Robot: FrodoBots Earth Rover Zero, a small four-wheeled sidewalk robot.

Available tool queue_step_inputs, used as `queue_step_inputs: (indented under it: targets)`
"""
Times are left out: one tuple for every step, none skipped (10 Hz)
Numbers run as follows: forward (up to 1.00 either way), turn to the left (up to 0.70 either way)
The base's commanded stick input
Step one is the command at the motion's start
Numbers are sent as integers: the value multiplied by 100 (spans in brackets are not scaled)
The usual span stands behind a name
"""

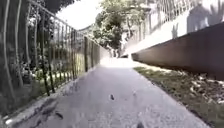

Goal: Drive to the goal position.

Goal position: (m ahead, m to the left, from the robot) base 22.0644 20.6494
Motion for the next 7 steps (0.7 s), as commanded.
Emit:
queue_step_inputs:
  targets:
    - [70, 9]
    - [70, 4]
    - [70, -33]
    - [70, -35]
    - [70, -35]
    - [70, -35]
    - [70, -27]
